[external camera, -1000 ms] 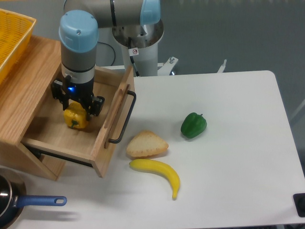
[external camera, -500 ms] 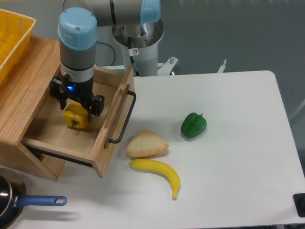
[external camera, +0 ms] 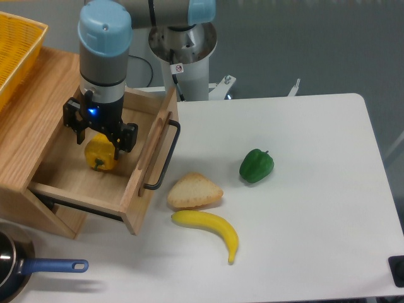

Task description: Place the yellow pepper in the top drawer

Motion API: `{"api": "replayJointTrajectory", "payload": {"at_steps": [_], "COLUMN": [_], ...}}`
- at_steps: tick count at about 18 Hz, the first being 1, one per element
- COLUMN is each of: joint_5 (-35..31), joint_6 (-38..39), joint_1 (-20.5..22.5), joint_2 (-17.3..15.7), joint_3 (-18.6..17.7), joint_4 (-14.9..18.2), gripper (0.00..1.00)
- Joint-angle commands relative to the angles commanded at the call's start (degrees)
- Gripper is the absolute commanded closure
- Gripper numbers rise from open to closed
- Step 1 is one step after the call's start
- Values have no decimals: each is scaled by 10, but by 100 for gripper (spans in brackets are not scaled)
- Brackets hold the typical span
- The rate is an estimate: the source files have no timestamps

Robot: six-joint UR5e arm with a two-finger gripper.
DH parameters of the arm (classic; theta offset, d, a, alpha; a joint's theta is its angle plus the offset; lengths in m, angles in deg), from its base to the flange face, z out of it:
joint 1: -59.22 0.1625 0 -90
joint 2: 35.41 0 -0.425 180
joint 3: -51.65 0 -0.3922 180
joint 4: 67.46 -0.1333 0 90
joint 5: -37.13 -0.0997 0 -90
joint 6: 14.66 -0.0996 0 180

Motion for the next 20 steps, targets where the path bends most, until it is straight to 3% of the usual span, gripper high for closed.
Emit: {"api": "replayJointTrajectory", "payload": {"at_steps": [7, 15, 20], "joint_5": [35, 41, 39], "joint_6": [-1, -10, -79], "joint_1": [38, 121, 172], "joint_2": [-25, -24, -15], "joint_3": [1, 26, 30], "joint_4": [0, -3, -18], "gripper": [11, 1, 0]}}
